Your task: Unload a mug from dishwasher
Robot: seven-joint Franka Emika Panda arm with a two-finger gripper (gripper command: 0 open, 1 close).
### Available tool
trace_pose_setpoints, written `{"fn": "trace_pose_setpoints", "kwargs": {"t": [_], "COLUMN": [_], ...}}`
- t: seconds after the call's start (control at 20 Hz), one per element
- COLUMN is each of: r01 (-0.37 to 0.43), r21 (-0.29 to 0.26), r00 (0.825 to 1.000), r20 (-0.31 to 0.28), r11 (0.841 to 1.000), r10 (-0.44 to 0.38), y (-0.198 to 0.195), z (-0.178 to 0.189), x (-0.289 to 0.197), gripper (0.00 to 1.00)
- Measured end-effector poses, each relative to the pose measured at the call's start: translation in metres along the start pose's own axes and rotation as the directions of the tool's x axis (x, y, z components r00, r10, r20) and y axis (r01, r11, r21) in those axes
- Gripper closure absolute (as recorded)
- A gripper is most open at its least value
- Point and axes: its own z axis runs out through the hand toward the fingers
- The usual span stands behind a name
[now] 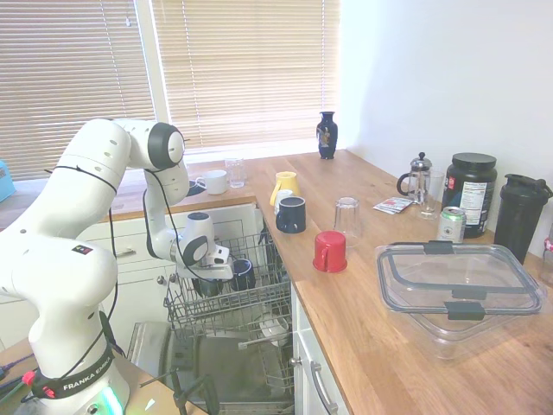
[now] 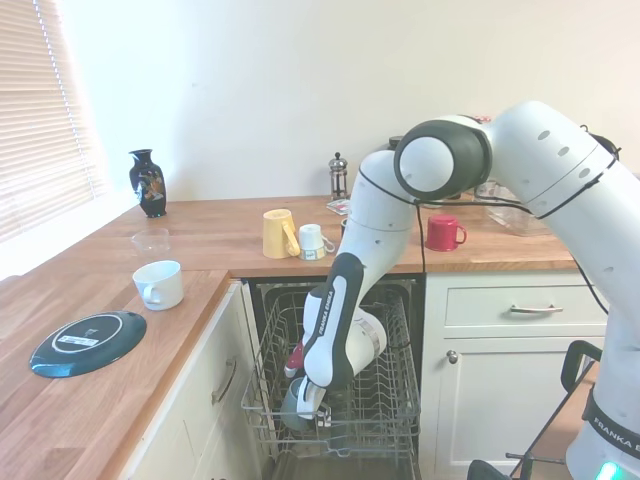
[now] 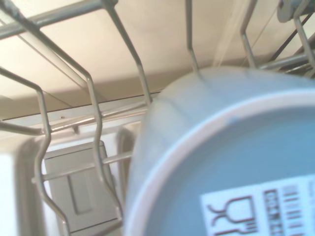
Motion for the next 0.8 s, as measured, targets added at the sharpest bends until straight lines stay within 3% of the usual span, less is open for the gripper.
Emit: {"fn": "trace_pose_setpoints", "kwargs": {"t": [0.8], "r01": [-0.011], "r21": [0.021], "r00": [1.000], "r20": [0.022], "r11": [1.000], "r10": [0.011], "y": [0.0076], "z": [-0.0016], "x": [0.0043], "gripper": [1.00]}}
